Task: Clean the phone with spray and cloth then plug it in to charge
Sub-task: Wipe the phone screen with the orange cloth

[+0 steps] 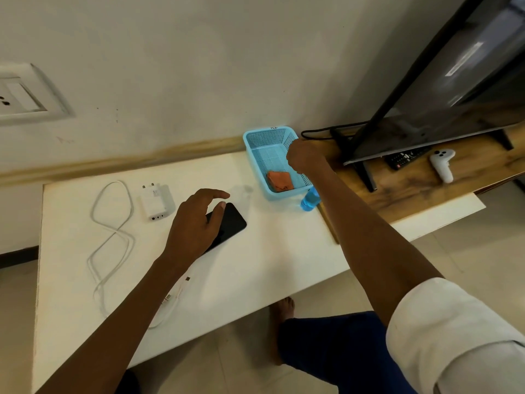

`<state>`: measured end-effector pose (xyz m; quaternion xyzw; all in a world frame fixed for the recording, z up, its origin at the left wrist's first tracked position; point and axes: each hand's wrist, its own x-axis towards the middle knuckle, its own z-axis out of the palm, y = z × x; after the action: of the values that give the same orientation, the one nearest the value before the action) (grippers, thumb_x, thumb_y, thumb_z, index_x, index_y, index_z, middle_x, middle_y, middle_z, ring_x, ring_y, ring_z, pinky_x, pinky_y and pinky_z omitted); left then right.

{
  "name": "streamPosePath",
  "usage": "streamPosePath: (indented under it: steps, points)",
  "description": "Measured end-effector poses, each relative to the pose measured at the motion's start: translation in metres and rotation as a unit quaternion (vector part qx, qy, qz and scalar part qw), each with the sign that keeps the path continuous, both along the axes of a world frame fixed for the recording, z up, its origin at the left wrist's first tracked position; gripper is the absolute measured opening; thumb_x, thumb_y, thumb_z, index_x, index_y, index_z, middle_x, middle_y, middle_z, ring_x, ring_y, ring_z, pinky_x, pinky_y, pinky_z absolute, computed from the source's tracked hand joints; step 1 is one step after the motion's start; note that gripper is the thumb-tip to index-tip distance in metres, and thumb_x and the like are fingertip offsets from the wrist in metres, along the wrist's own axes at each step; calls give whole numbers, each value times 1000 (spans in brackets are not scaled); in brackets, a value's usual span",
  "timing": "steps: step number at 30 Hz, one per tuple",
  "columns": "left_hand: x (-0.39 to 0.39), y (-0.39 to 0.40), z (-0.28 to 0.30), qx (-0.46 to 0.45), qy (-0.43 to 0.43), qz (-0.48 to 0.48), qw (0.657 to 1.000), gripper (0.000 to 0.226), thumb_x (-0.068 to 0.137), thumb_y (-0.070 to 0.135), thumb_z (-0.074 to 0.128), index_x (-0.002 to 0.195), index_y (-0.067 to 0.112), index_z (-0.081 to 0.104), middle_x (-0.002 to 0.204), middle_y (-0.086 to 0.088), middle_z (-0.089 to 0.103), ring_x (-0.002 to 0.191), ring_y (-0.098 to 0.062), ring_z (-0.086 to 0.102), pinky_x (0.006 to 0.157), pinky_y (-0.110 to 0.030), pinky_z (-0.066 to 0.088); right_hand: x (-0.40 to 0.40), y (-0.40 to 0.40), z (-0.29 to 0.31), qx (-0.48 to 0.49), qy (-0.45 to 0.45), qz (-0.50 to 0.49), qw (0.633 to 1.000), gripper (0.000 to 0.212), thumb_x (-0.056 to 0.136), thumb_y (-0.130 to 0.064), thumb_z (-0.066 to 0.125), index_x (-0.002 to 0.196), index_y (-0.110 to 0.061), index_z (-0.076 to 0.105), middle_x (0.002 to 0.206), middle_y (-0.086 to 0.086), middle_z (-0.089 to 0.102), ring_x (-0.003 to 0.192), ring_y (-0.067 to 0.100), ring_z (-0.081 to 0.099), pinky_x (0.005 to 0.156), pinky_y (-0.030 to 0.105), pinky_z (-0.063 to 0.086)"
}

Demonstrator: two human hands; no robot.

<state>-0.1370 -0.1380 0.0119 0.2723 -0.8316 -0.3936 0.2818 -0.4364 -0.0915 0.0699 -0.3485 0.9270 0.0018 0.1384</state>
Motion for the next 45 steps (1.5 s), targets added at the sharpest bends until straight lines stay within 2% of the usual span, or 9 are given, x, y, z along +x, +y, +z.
streamPosePath:
  steps: [6,12,20,26,30,33,37,42,45]
  points:
    - [0,0,-2,-3,-6,-3,1000,19,102,29,49,115,30,63,118,14,64,111,-7,59,95,-26,44,20,7,9,19,23,111,993,24,96,-15,53,116,-12,66,124,4,64,108,24,61,93,36,51]
    - [1,1,-3,-14,-22,-6,1000,19,102,27,50,115,30,63,115,21,60,107,-4,57,92,-19,38,30,8,-18,75,35,100,991,38,98,-49,46,101,-13,57,90,4,59,81,24,56,83,36,46]
    - [3,0,-3,-19,-28,-8,999,20,102,26,50,116,29,63,115,19,62,108,-4,58,94,-23,40,22,11,-37,40,60,113,991,40,100,-47,45,104,-10,59,93,8,63,85,27,60,73,33,42]
    - [3,0,-3,-20,-34,-11,999,20,102,26,49,116,29,63,115,21,60,109,-6,58,95,-24,39,18,3,-31,46,11,109,993,48,96,-52,51,63,-18,42,59,-3,49,57,16,51,60,29,37]
    - [3,2,-4,-20,-41,-14,999,20,102,24,50,116,27,63,116,17,62,109,-9,59,96,-28,43,25,4,-24,91,-45,107,989,32,87,-43,62,68,-20,48,67,-4,55,60,14,53,52,25,31]
    - [2,3,-3,-24,-38,-18,999,19,101,23,51,116,26,64,116,12,66,108,-10,61,95,-32,46,23,5,-11,101,-107,100,984,20,83,-25,63,77,-6,66,75,7,67,65,20,60,60,28,44]
    - [2,2,-2,-32,-37,-17,999,19,101,21,53,115,24,66,115,12,67,106,-11,62,94,-33,47,23,12,18,-23,-122,58,991,27,92,-15,54,107,-2,71,112,11,72,104,28,67,93,41,53]
    - [4,-2,1,-74,-56,13,996,18,99,21,57,112,24,68,113,11,70,98,-11,65,89,-26,45,86,54,28,-259,-111,45,959,25,97,-36,58,117,-25,69,113,-11,68,96,9,64,90,30,50]
    - [9,-3,3,-70,-83,35,993,17,98,21,58,111,22,68,113,7,71,99,-15,67,90,-35,49,140,89,3,-300,-138,67,942,23,96,-39,61,116,-32,67,107,-18,67,93,2,63,86,26,53]
